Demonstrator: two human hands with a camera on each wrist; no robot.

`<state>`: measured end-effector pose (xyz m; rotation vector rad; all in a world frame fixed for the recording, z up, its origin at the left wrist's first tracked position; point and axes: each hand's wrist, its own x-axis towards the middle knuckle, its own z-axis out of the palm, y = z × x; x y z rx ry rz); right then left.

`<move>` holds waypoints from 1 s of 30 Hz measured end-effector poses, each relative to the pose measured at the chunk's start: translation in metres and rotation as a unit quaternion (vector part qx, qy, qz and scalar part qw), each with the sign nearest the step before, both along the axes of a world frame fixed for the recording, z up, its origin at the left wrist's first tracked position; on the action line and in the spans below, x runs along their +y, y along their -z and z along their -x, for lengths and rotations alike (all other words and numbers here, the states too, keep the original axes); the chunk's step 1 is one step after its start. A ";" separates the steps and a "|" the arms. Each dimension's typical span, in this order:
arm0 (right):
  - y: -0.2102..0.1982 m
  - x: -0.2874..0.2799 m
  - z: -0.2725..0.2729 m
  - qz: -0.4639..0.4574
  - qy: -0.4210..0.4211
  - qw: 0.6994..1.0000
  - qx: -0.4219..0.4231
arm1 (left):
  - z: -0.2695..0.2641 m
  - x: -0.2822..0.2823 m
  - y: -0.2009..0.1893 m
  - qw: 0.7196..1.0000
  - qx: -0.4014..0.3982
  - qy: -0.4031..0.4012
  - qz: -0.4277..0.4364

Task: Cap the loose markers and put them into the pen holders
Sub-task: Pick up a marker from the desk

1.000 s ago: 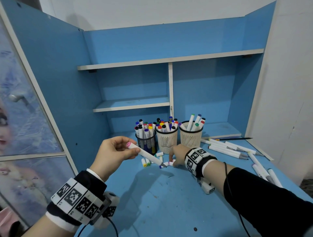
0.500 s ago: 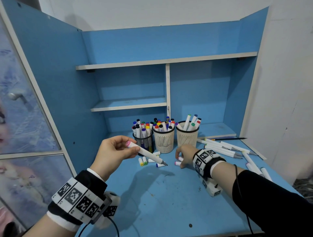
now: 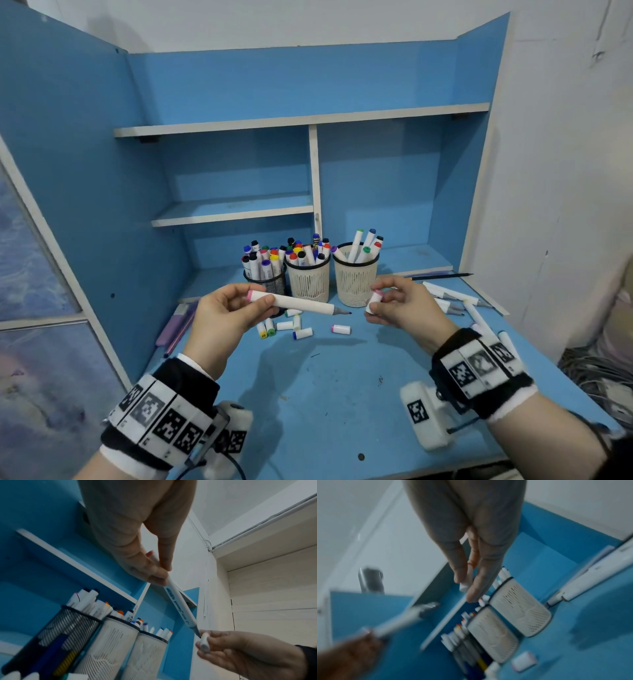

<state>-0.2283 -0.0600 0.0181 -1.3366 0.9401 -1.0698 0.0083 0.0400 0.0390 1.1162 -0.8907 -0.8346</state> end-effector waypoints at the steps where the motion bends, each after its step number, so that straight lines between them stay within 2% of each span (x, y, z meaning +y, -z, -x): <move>1: 0.000 0.008 0.005 -0.017 0.007 0.999 -0.050 | 0.004 -0.002 0.003 1.000 0.011 0.001 -0.001; 5: 0.006 0.033 0.021 -0.052 0.032 0.984 -0.166 | 0.023 -0.011 0.016 0.998 0.061 0.019 -0.013; 11: 0.014 0.045 0.037 -0.057 0.118 0.960 -0.247 | 0.046 -0.016 0.022 0.992 0.113 0.048 -0.020; 17: 0.018 0.049 0.044 -0.100 0.069 0.941 -0.315 | 0.062 -0.015 0.024 0.989 0.123 0.073 -0.027; 21: 0.028 0.052 0.046 -0.091 0.089 0.923 -0.364 | 0.070 -0.015 0.027 0.987 0.140 0.078 -0.034; 25: 0.033 0.056 0.047 -0.086 0.095 0.919 -0.374 | 0.078 -0.014 0.028 0.985 0.133 0.101 -0.036; 30: 0.039 0.059 0.053 -0.065 0.107 0.933 -0.339 | 0.088 -0.014 0.029 0.982 0.099 0.149 -0.056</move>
